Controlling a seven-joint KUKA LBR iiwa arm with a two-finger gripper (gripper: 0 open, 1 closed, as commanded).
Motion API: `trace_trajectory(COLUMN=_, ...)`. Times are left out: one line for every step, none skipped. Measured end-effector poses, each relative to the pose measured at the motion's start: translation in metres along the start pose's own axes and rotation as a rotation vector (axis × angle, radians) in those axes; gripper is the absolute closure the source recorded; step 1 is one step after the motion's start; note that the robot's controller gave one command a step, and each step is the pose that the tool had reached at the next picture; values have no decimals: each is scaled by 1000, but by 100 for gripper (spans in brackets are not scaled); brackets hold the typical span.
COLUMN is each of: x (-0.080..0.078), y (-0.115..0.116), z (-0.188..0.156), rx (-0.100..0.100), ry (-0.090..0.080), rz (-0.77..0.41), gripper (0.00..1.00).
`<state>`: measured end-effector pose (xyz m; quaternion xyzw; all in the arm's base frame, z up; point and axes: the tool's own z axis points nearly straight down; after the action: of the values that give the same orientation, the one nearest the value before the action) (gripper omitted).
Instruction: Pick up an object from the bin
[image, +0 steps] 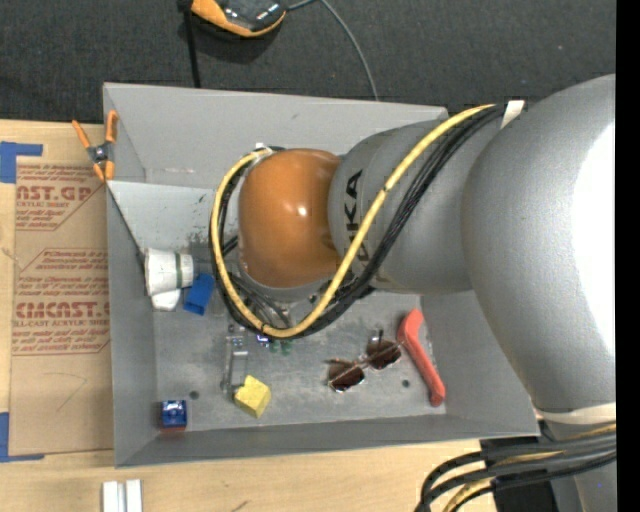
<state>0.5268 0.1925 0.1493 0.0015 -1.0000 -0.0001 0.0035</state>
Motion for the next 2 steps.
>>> trace_trajectory(x=-2, y=-1, z=-5, rx=-2, ry=-7, rz=2, gripper=0)
trace_trajectory(x=17, y=-50, z=38, rx=-2, ry=-8, rz=-57, gripper=0)
